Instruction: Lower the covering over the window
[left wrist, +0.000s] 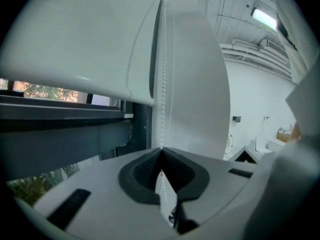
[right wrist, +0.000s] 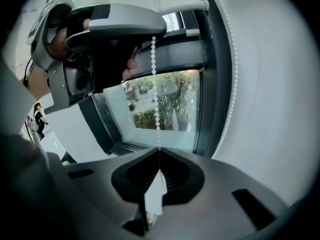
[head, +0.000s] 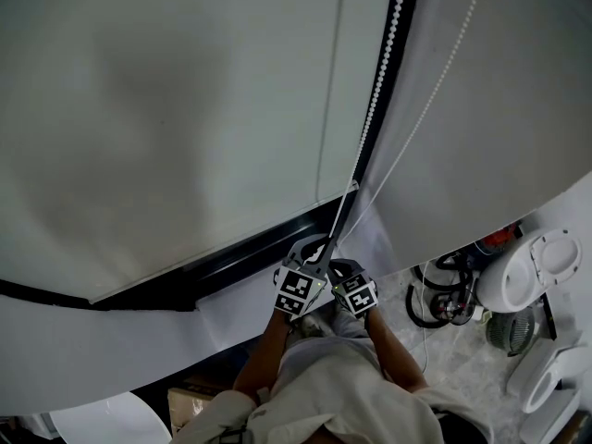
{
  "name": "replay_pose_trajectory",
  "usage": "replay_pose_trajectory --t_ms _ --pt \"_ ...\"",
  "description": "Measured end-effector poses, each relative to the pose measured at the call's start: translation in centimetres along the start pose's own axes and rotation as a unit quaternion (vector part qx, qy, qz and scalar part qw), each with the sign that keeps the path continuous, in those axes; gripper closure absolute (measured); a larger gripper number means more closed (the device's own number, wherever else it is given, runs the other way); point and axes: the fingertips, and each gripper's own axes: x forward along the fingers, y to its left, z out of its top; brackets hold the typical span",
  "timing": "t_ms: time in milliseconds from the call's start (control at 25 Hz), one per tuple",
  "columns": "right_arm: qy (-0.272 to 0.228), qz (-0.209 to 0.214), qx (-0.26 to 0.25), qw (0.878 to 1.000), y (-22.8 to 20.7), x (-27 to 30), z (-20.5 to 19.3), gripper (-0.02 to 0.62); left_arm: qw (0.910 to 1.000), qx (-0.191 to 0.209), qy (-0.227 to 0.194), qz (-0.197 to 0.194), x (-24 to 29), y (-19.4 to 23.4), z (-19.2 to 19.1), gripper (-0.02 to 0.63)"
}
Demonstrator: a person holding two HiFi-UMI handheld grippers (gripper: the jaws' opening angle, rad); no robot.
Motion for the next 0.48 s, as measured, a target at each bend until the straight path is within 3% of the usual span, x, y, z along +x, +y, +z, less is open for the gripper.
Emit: replay_pose_trajectory --t_ms 480 --pt "-0.031 -0.014 -0.035 0.999 1.1 -1.4 1.2 0.559 0.9997 -0.014 -0.014 0.015 -1.7 0.4 -0.4 0.59"
